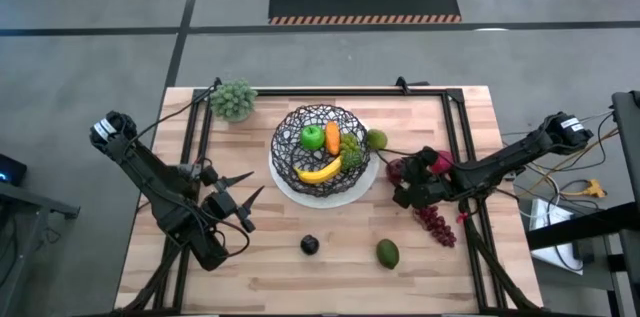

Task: Build produce basket
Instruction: Put the red apple into the wire basket

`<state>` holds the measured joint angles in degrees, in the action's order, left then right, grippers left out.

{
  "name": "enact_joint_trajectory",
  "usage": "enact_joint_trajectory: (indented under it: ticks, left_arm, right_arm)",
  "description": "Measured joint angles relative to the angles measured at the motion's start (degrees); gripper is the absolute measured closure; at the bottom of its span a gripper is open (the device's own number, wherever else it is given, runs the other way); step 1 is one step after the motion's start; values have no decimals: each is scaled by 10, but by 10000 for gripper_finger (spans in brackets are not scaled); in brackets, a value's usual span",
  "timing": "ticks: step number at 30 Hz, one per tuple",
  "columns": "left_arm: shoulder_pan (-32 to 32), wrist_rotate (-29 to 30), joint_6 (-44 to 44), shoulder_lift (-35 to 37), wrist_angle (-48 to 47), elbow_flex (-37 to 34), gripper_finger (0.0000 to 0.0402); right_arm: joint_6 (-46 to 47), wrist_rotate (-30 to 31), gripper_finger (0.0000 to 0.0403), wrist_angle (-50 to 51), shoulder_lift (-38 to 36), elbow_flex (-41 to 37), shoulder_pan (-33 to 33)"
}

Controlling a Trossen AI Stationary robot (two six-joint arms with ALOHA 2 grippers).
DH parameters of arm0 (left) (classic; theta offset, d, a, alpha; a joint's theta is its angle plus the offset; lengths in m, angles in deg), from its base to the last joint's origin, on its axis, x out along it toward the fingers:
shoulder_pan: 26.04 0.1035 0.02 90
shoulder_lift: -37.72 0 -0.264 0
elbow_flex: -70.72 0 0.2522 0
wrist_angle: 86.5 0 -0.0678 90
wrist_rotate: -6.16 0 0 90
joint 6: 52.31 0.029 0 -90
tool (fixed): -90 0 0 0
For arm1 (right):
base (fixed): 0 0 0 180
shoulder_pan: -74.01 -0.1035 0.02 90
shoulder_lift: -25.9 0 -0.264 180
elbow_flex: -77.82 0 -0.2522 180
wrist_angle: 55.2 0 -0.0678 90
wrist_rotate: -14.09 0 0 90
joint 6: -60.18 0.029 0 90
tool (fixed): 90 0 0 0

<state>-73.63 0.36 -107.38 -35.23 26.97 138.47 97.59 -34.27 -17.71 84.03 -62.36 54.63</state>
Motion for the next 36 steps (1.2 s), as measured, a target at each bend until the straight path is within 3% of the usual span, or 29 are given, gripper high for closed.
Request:
enact_joint_trajectory:
  ticks: [13,25,30,36]
  left_arm:
    - [0,0,0,0,0,0,214]
    - [0,0,0,0,0,0,214]
    - [0,0,0,0,0,0,214]
    - [0,0,0,0,0,0,214]
  right_arm:
    - [25,-7,39,-86,0,-46,0]
    - [18,-15,100,-120,0,-55,0]
    - [-4,-20,100,-101,0,-23,0]
    - [16,-13,100,55,-7,62,0]
